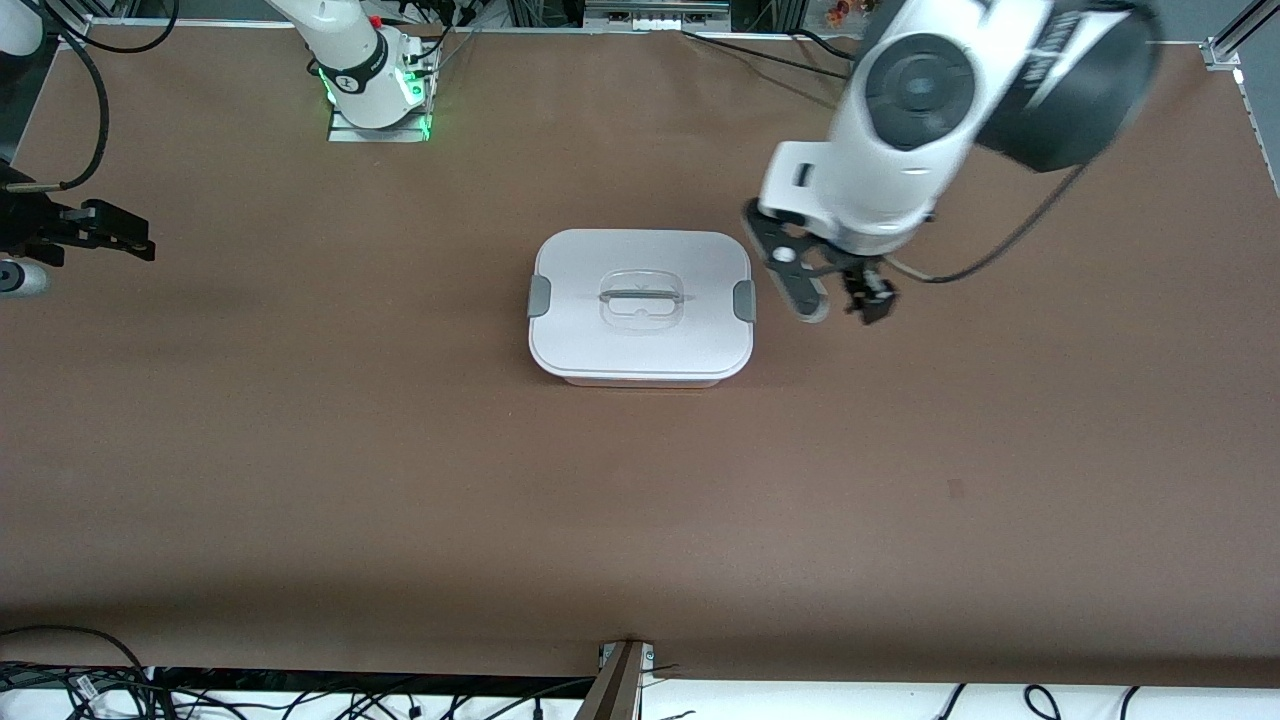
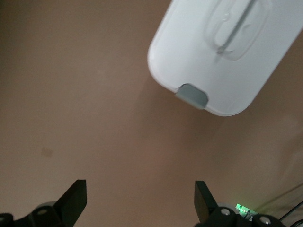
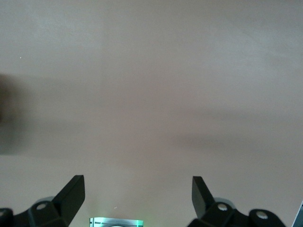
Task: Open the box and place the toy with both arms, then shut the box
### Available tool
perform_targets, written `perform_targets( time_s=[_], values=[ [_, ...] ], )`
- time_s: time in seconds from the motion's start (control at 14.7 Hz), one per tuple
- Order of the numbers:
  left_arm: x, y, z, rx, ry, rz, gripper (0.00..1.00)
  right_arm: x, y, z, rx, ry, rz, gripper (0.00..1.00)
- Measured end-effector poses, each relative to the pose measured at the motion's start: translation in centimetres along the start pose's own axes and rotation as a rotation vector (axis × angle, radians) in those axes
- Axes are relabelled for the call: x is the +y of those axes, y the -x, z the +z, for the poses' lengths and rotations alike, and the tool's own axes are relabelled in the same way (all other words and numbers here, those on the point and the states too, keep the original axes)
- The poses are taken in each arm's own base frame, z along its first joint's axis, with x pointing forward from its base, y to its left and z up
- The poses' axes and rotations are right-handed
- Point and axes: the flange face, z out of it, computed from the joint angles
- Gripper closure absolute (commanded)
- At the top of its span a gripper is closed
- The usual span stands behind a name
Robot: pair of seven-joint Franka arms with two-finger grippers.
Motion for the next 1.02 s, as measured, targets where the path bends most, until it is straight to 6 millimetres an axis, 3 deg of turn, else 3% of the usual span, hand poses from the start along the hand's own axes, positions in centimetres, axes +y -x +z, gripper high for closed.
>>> perform_targets(
  time_s=[0.14,0.27,0.55,0.75,1.02],
  values=[
    [-4.1,3.5,-0.8,0.015,-0.010,-0.126,0.00,-0.4,-0.1,0.0,0.000,0.001,-0.007,0.00],
    [-6.8,6.8,-1.8,0.063,-0.037,-0.263,0.00,-0.4,-0.1,0.0,0.000,0.001,-0.007,0.00],
    [-9.3,15.6,-2.7,0.203,-0.010,-0.568,0.00,-0.4,-0.1,0.0,0.000,0.001,-0.006,0.00],
    [-9.5,21.4,-3.2,0.230,0.009,-0.767,0.00,-0.4,-0.1,0.0,0.000,0.001,-0.006,0.00],
    [-7.0,24.4,-4.2,0.237,-0.006,-0.867,0.00,-0.4,-0.1,0.0,0.000,0.001,-0.006,0.00]
  ],
)
